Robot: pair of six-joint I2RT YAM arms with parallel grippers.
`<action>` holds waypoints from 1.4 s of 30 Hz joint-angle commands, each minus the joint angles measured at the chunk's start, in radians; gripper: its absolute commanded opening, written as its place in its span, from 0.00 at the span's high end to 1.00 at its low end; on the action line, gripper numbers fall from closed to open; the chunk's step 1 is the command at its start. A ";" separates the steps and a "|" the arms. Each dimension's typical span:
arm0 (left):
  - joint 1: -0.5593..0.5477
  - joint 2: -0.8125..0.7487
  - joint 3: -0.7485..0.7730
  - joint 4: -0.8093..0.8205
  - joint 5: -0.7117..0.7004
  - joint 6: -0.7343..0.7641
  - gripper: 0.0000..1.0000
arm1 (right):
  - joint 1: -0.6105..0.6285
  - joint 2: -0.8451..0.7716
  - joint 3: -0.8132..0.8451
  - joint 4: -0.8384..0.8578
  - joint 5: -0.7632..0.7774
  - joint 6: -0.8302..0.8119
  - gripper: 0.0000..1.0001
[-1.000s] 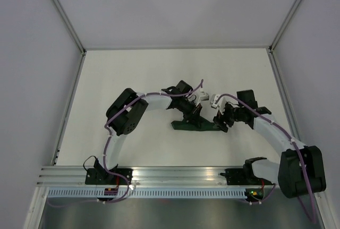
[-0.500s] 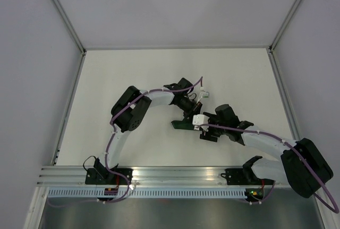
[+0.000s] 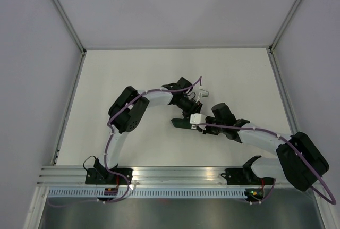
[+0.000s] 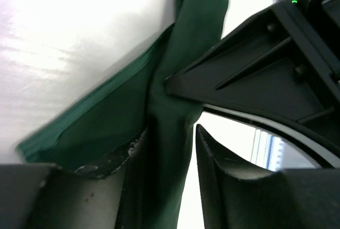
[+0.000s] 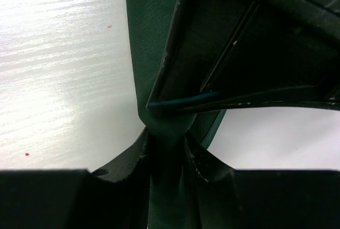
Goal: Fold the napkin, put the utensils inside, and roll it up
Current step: Roll the napkin with the utensil
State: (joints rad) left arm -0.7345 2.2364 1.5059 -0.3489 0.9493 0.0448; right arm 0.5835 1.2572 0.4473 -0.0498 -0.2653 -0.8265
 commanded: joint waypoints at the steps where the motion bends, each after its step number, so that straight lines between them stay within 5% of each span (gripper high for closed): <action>1: 0.015 -0.092 -0.047 0.045 -0.119 -0.034 0.54 | -0.001 0.028 0.045 -0.128 -0.012 -0.002 0.78; 10: 0.066 -0.323 -0.205 0.252 -0.320 -0.111 0.54 | -0.017 0.120 0.157 -0.310 -0.115 -0.023 0.79; 17: 0.073 -0.546 -0.493 0.548 -0.596 -0.161 0.53 | -0.121 0.281 0.341 -0.510 -0.247 -0.103 0.80; 23: 0.069 -0.707 -0.792 0.879 -0.650 -0.243 0.51 | -0.195 0.488 0.545 -0.735 -0.333 -0.194 0.79; 27: -0.008 -0.747 -0.900 1.001 -0.746 -0.166 0.51 | -0.220 0.638 0.645 -0.864 -0.360 -0.233 0.80; 35: -0.262 -0.698 -0.871 0.966 -1.023 0.110 0.50 | -0.266 0.817 0.793 -0.970 -0.396 -0.264 0.79; 42: -0.353 -0.583 -0.774 0.901 -1.058 0.288 0.48 | -0.284 0.896 0.873 -1.027 -0.420 -0.269 0.79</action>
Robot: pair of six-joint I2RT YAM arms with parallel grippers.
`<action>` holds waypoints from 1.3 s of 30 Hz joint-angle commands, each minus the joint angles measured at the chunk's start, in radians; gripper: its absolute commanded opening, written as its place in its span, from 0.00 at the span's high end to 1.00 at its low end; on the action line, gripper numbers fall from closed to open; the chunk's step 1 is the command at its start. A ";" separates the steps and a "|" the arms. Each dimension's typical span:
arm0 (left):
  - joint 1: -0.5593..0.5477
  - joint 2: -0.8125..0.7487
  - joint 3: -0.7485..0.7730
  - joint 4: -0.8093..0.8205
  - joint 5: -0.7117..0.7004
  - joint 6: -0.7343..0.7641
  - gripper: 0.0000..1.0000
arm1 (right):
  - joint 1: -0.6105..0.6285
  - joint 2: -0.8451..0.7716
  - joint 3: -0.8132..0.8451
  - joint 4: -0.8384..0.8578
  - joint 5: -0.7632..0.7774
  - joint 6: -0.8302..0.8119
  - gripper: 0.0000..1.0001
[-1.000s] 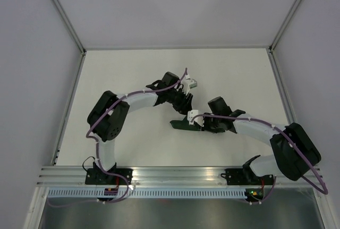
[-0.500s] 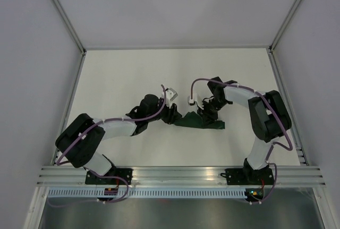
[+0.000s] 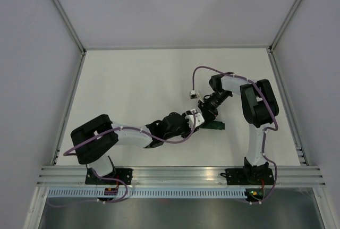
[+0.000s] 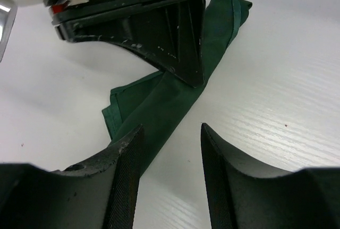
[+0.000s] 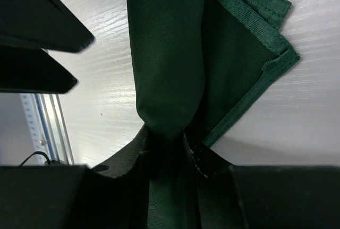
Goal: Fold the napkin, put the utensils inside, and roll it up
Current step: Roll the napkin with the utensil
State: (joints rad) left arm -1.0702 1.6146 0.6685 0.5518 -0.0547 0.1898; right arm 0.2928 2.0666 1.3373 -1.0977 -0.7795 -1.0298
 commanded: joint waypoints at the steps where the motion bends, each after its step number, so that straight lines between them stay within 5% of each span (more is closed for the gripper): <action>1: -0.022 0.065 0.074 -0.003 -0.065 0.161 0.48 | 0.006 0.093 -0.010 0.018 0.094 -0.065 0.79; 11: -0.042 0.180 0.161 -0.069 -0.014 0.307 0.47 | 0.006 0.141 0.034 -0.011 0.097 -0.067 0.79; 25: -0.033 0.274 0.229 -0.179 0.048 0.290 0.49 | 0.002 0.161 0.056 -0.021 0.091 -0.064 0.77; 35: 0.010 0.326 0.325 -0.371 0.191 0.237 0.86 | -0.004 0.145 0.056 -0.022 0.080 -0.061 0.64; 39: 0.026 0.352 0.370 -0.484 0.269 0.226 0.93 | -0.010 0.124 0.056 -0.018 0.066 -0.047 0.43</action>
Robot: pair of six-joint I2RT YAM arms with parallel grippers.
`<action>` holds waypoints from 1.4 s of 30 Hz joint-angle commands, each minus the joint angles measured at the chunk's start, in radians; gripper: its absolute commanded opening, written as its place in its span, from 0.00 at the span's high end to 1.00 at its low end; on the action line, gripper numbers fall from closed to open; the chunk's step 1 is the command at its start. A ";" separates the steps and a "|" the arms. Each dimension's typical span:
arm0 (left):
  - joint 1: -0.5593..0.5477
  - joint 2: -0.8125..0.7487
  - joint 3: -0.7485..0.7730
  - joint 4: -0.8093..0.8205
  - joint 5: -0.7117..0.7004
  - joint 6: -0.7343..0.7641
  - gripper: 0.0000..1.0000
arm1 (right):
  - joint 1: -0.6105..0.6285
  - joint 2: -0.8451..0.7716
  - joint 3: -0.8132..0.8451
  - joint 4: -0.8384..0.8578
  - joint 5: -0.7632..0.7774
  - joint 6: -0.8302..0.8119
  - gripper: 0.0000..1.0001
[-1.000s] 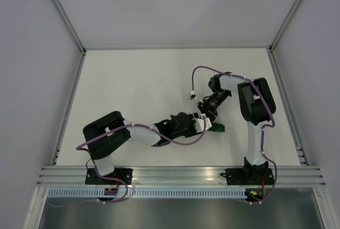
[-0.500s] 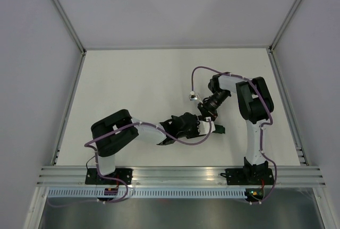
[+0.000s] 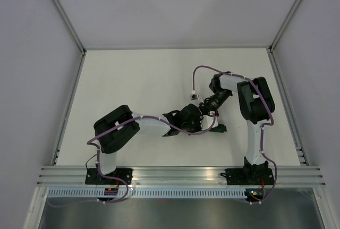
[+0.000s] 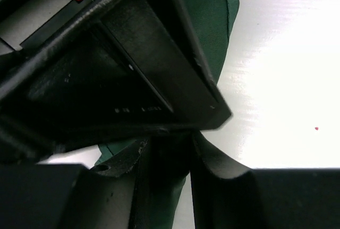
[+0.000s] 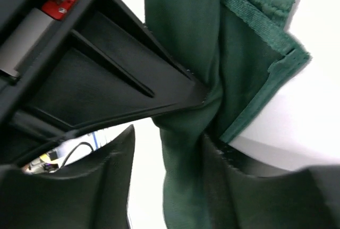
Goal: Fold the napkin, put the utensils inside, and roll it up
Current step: Roll the napkin with the utensil
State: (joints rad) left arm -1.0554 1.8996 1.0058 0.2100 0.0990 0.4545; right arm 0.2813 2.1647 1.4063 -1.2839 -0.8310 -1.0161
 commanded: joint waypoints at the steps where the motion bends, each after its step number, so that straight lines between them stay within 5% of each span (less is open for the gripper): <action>1: 0.018 0.072 0.049 -0.164 0.131 -0.045 0.94 | -0.002 0.012 -0.015 0.175 0.115 -0.053 0.40; 13: 0.077 0.116 0.134 -0.302 0.292 -0.096 0.97 | -0.051 -0.163 -0.066 0.277 0.093 0.073 0.22; 23: 0.179 0.154 0.221 -0.400 0.462 -0.166 0.96 | -0.171 -0.374 -0.187 0.475 0.030 0.195 0.21; 34: 0.262 0.274 0.414 -0.601 0.666 -0.197 0.93 | -0.211 -0.847 -0.599 0.826 0.064 0.163 0.20; 42: 0.304 0.360 0.537 -0.707 0.801 -0.214 0.92 | -0.036 -1.048 -0.835 1.017 0.226 0.160 0.16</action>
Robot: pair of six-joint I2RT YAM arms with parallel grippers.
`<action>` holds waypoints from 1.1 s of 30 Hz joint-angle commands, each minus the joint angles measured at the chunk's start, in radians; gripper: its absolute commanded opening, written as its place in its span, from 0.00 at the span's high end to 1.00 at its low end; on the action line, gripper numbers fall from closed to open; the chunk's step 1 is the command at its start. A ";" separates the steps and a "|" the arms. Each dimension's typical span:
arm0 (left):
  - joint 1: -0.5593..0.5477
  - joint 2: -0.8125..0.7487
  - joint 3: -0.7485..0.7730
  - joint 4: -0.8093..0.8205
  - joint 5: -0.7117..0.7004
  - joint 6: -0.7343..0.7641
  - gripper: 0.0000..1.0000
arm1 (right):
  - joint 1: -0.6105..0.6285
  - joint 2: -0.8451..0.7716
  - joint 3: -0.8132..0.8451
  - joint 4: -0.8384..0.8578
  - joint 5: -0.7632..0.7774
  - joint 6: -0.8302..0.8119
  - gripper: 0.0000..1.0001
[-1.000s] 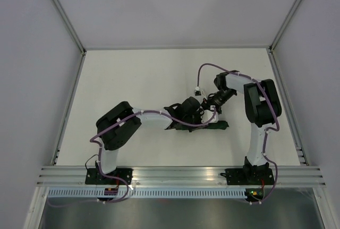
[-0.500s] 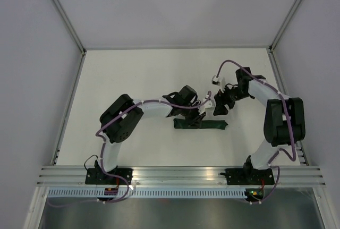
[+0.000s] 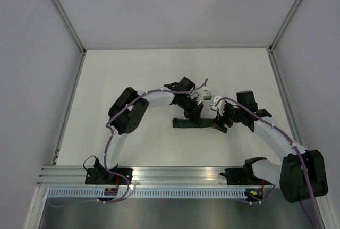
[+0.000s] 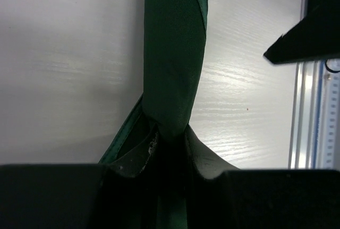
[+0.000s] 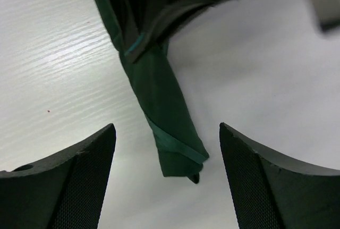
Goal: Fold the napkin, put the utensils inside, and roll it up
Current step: Roll the napkin with the utensil
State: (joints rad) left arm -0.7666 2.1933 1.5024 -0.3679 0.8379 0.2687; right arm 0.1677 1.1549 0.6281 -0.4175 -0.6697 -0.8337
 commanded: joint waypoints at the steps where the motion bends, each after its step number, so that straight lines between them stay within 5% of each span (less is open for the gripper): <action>1: 0.016 0.077 0.073 -0.146 0.072 -0.028 0.92 | 0.105 -0.040 -0.070 0.181 0.094 -0.021 0.16; 12: 0.027 0.177 0.202 -0.262 0.155 -0.019 0.91 | 0.371 0.054 -0.149 0.373 0.367 -0.039 0.17; 22: 0.041 0.192 0.229 -0.310 0.191 0.003 0.88 | 0.441 0.166 -0.134 0.444 0.472 -0.051 0.21; 32: 0.076 0.148 0.225 -0.277 0.207 -0.035 0.60 | 0.443 0.223 -0.090 0.344 0.475 -0.041 0.53; 33: 0.082 0.137 0.216 -0.238 0.213 -0.042 0.51 | 0.443 0.226 -0.084 0.312 0.469 -0.038 0.55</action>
State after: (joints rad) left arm -0.7013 2.3623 1.7138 -0.6502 1.0557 0.2516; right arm 0.6132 1.3575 0.5171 -0.0193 -0.2291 -0.8684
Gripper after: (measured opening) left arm 0.434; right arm 0.462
